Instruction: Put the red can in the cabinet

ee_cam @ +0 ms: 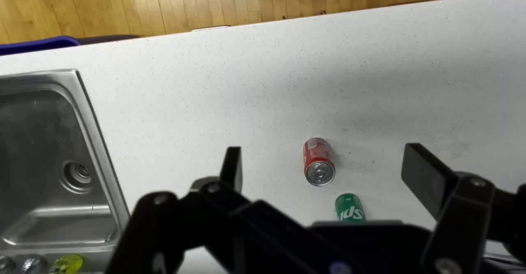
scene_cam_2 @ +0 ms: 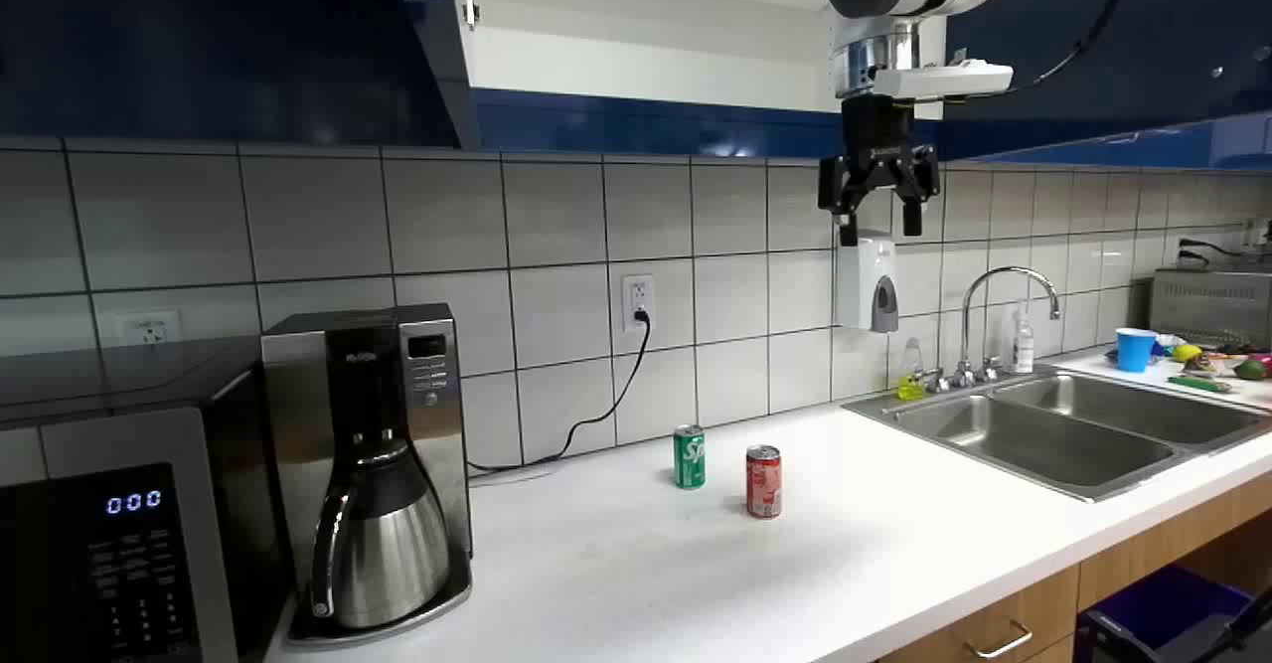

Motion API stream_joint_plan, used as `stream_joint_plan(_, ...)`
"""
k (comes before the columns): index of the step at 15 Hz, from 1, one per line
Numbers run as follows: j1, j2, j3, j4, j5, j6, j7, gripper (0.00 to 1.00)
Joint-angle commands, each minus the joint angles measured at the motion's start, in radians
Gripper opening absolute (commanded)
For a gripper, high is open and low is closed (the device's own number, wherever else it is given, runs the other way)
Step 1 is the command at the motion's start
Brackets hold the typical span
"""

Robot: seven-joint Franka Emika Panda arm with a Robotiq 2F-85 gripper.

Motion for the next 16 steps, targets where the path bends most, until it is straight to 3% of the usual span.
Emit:
stream_joint_plan(1,-0.001,0.001,0.001,0.002,0.001,-0.001,0.000,1.00)
stream_joint_plan(10,-0.001,0.005,0.003,0.000,-0.004,0.017,0.001,1.00)
stream_joint_plan(16,0.003,0.088,-0.001,0.017,0.004,0.093,-0.006,1.00)
